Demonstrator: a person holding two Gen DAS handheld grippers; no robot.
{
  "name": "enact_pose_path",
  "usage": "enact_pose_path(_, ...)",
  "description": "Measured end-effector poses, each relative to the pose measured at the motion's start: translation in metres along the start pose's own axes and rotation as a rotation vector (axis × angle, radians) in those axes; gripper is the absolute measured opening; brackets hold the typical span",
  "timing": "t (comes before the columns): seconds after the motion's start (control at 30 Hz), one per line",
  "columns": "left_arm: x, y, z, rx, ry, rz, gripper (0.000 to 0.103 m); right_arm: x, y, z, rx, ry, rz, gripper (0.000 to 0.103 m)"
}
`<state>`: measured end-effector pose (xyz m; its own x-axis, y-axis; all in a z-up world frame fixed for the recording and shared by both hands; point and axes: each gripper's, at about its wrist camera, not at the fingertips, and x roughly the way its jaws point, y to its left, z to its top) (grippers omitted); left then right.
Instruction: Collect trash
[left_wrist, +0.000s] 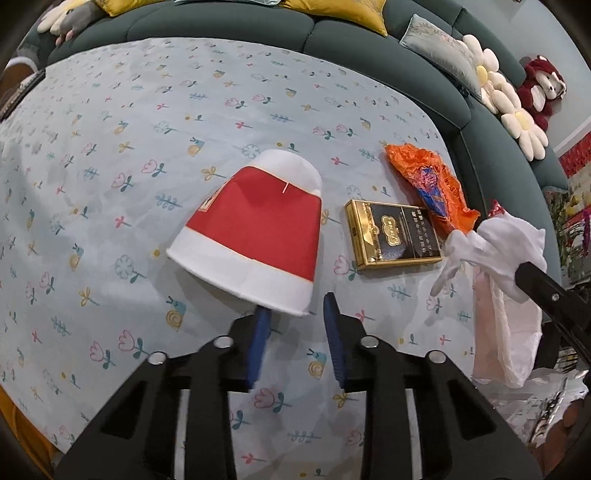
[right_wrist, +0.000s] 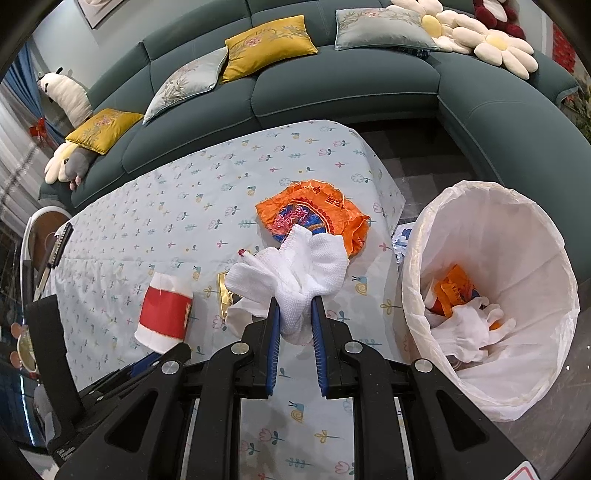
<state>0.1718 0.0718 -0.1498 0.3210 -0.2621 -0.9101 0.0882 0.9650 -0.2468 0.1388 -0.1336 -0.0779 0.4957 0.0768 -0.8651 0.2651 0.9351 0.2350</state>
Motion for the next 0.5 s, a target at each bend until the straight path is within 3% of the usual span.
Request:
enact_pose_path(0.07,0.002,-0.004,0.001,0.016,0.010,0.004,0.011,0.000,-0.002,0.000,0.001,0.002,-0.001,0.015)
enact_pose_path(0.5,-0.025,-0.046,0.012,0.112,-0.058,-0.023,0.005,-0.013,-0.010,0.004,0.021,-0.031,0.007,0.016)
